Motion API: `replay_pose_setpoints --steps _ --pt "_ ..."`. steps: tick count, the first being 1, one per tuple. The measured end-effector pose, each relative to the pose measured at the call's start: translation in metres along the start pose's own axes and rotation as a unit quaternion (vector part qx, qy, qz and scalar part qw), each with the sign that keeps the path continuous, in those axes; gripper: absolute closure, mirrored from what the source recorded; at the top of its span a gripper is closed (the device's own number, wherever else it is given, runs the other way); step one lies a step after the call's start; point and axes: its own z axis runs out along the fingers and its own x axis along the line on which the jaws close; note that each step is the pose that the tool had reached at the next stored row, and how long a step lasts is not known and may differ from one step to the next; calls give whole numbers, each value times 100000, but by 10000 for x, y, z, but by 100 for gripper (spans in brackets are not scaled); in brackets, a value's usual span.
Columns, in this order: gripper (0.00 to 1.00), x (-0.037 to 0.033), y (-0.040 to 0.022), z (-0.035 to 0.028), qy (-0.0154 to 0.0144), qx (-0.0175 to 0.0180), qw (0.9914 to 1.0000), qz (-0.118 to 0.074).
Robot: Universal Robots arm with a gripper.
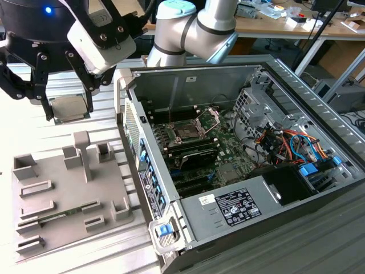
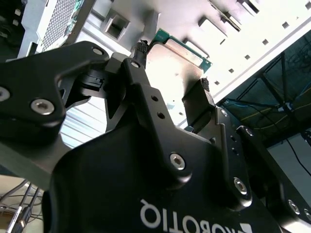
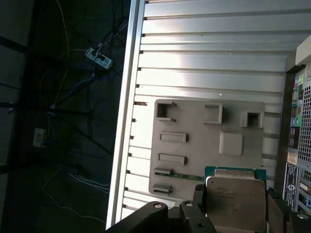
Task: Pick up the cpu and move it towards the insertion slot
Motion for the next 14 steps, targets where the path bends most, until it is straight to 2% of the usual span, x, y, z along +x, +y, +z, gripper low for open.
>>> replay_pose_setpoints --steps 7,14 --pt "45 -59 -8 0 -3 1 100000 2" --pt "45 -158 -21 0 -1 1 100000 -3"
